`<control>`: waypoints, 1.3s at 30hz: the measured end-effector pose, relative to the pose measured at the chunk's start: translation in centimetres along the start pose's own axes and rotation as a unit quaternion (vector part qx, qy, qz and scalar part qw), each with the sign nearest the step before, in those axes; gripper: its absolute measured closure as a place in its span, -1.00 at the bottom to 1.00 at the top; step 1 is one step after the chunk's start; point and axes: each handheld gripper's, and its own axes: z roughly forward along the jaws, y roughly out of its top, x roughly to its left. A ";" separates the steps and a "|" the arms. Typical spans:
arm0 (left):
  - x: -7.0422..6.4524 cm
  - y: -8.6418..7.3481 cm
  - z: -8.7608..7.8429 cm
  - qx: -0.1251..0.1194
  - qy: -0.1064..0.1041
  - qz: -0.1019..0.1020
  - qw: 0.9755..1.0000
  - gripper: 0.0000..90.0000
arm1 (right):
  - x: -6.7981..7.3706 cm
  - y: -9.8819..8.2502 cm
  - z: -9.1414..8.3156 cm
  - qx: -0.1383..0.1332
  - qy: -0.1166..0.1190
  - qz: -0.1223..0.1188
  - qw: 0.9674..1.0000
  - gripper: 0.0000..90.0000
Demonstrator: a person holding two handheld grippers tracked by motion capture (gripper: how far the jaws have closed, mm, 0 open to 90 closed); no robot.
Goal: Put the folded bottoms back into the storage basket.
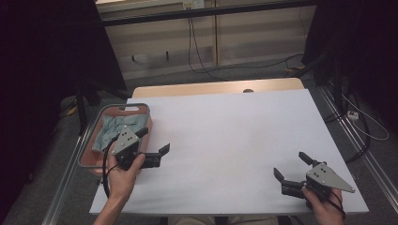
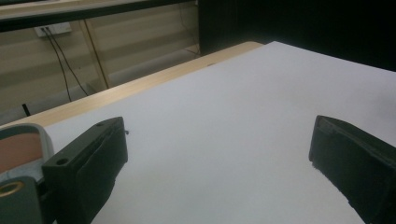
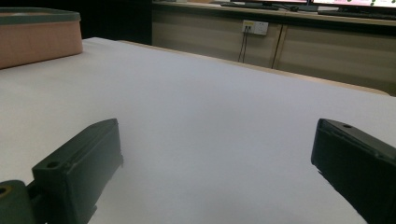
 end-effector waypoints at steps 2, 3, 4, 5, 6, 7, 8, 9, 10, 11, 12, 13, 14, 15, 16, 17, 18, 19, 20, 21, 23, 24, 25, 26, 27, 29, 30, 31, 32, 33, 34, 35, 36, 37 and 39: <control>-0.3 -0.2 0.2 0.002 0.001 -0.003 1.000 -0.90 | 0.0 0.0 0.0 -0.001 0.000 0.000 1.000 -0.97; -0.4 -0.3 0.3 0.004 0.001 -0.003 1.000 -0.90 | 0.0 0.0 0.0 0.000 -0.001 0.000 1.000 -0.97; -0.6 -0.5 0.4 0.006 0.001 -0.006 1.000 -0.90 | 0.0 0.0 -0.1 -0.001 0.000 0.001 1.000 -0.97; -0.7 -0.6 0.5 0.007 -0.001 -0.009 1.000 -0.90 | 0.0 0.0 -0.1 -0.001 -0.001 0.001 1.000 -0.97; -0.8 -0.7 0.6 0.011 0.000 -0.014 1.000 -0.90 | 0.0 0.0 -0.1 -0.001 -0.002 0.000 1.000 -0.97; -0.9 -0.8 0.7 0.015 0.001 -0.017 1.000 -0.90 | 0.0 0.0 -0.1 -0.001 -0.001 0.001 1.000 -0.97; -1.0 -0.8 0.7 0.014 -0.001 -0.021 1.000 -0.90 | 0.0 0.0 -0.1 -0.001 -0.001 0.000 1.000 -0.97; -1.2 -0.9 0.8 0.013 -0.006 -0.027 1.000 -0.90 | 0.0 0.0 0.0 -0.001 -0.001 0.000 1.000 -0.97; -1.3 -0.9 0.9 0.014 -0.012 -0.027 0.999 -0.90 | 0.0 0.0 0.0 0.000 0.001 0.000 1.000 -0.97; -1.5 -1.0 1.0 0.015 -0.012 -0.024 1.000 -0.90 | 0.0 0.0 0.0 0.000 0.001 0.000 1.000 -0.97; -1.6 -1.1 1.1 0.015 -0.013 -0.021 1.000 -0.90 | 0.0 0.0 0.0 0.000 0.001 0.000 1.000 -0.97; -1.8 -1.3 1.2 0.016 -0.014 -0.021 1.000 -0.90 | 0.0 0.0 0.0 -0.001 0.000 0.000 1.000 -0.97; -1.9 -1.4 1.3 0.018 -0.018 -0.021 0.999 -0.90 | 0.0 0.0 -0.1 -0.001 0.000 0.000 1.000 -0.97; -2.1 -1.6 1.4 0.021 -0.020 -0.021 0.999 -0.90 | 0.0 0.0 -0.1 -0.001 0.000 0.000 1.000 -0.97; -2.2 -1.8 1.5 0.021 -0.020 -0.021 0.999 -0.90 | 0.0 0.0 -0.1 -0.001 -0.001 0.000 1.000 -0.97; -2.3 -2.0 1.5 0.023 -0.024 -0.020 0.999 -0.90 | 0.0 0.0 -0.1 -0.001 -0.001 0.000 1.000 -0.97; -2.4 -2.2 1.5 0.025 -0.027 -0.022 0.999 -0.90 | -0.1 0.0 -0.1 -0.001 -0.001 0.000 1.000 -0.97; -2.5 -2.5 1.6 0.024 -0.031 -0.022 0.999 -0.90 | 0.0 0.0 -0.1 -0.001 0.000 0.000 1.000 -0.97; -2.6 -2.6 1.6 0.026 -0.032 -0.026 0.999 -0.90 | 0.0 0.0 -0.1 -0.001 0.000 0.000 1.000 -0.97; -2.8 -2.8 1.6 0.027 -0.032 -0.026 0.999 -0.90 | 0.0 0.0 -0.1 -0.001 0.001 0.000 1.000 -0.97; -2.9 -3.1 1.7 0.029 -0.035 -0.023 0.999 -0.90 | 0.0 0.0 -0.1 -0.001 0.000 0.000 1.000 -0.97; -2.9 -3.2 1.7 0.033 -0.033 -0.022 0.999 -0.90 | 0.0 0.0 -0.1 -0.001 0.000 0.000 1.000 -0.97; -3.0 -3.3 1.8 0.032 -0.035 -0.025 0.999 -0.90 | 0.0 0.0 0.0 -0.001 0.000 0.000 1.000 -0.97; -3.1 -3.4 1.8 0.033 -0.033 -0.024 0.999 -0.90 | 0.0 0.0 0.0 0.000 0.000 0.000 1.000 -0.97; -3.2 -3.5 1.8 0.035 -0.032 -0.023 0.999 -0.90 | 0.0 0.0 0.0 0.000 0.001 0.000 1.000 -0.97; -3.4 -3.8 1.7 0.035 -0.032 -0.024 0.999 -0.90 | 0.0 0.0 0.0 -0.001 0.001 -0.002 1.000 -0.97; -3.5 -3.9 1.7 0.039 -0.032 -0.024 0.998 -0.90 | 0.0 0.0 0.0 -0.001 -0.001 -0.002 1.000 -0.97; -3.5 -4.1 1.7 0.041 -0.033 -0.023 0.998 -0.90 | 0.0 0.0 -0.1 -0.001 -0.001 -0.001 1.000 -0.97; -3.5 -4.2 1.7 0.043 -0.034 -0.027 0.998 -0.90 | 0.0 0.0 -0.1 -0.001 0.000 0.000 1.000 -0.97; -3.6 -4.4 1.7 0.042 -0.034 -0.030 0.998 -0.90 | 0.0 0.0 -0.1 -0.001 0.000 0.000 1.000 -0.97; -3.7 -4.7 1.7 0.042 -0.030 -0.030 0.998 -0.90 | 0.0 0.0 -0.1 -0.002 0.000 0.000 1.000 -0.97; -3.8 -4.9 1.8 0.045 -0.028 -0.030 0.998 -0.91 | 0.0 0.0 -0.1 -0.002 0.000 0.000 1.000 -0.97; -3.8 -5.2 1.9 0.047 -0.031 -0.032 0.998 -0.92 | 0.0 0.0 -0.1 -0.002 0.001 0.001 1.000 -0.97; -3.9 -5.4 1.9 0.049 -0.033 -0.037 0.998 -0.92 | 0.0 0.0 -0.1 -0.002 0.000 0.000 1.000 -0.97; -4.0 -5.8 2.1 0.051 -0.036 -0.045 0.997 -0.92 | 0.0 0.0 -0.1 -0.002 0.000 -0.001 1.000 -0.97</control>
